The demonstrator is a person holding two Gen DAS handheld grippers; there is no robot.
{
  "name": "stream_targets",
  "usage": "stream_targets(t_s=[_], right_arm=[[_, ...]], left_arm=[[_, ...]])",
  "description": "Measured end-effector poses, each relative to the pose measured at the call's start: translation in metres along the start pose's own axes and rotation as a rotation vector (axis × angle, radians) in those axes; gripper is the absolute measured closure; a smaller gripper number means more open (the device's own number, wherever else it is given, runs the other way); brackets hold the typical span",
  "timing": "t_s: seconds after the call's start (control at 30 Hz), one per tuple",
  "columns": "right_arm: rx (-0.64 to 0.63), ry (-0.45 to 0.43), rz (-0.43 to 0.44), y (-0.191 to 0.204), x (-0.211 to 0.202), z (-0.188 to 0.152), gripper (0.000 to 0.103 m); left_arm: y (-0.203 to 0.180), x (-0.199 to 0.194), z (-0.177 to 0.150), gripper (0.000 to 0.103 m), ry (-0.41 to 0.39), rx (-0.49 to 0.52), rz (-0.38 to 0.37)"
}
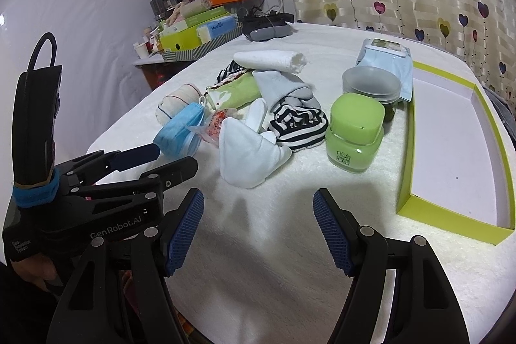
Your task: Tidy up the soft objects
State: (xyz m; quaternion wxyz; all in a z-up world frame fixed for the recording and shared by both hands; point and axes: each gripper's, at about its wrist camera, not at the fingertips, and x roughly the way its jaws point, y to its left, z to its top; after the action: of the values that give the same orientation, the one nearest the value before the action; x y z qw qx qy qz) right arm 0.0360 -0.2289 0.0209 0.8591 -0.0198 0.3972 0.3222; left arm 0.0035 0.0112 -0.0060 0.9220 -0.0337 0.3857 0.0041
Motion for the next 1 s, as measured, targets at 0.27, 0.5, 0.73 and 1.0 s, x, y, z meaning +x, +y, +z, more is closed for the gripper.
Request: stream_targets(t_s=[0.27,0.5,0.73,1.0], right_arm=[[-0.003,0.001,0.008,0.003,0.004,0.003,0.032],[-0.007,0.008,0.009,0.005,0.007,0.006,0.032],[-0.008,0.014,0.009,0.006,0.01,0.008,0.032],[-0.012,0.026,0.006,0.008,0.017,0.01,0.032]], left_arm=[[0.002,0.002,0.002,0.041,0.005,0.009,-0.005],[0.006,0.003,0.004,0.041,0.009,0.003,-0.016],[0.008,0.004,0.004,0.041,0.01,-0.001,-0.023],[0.012,0.008,0.005,0.041,0.012,-0.004,-0.038]])
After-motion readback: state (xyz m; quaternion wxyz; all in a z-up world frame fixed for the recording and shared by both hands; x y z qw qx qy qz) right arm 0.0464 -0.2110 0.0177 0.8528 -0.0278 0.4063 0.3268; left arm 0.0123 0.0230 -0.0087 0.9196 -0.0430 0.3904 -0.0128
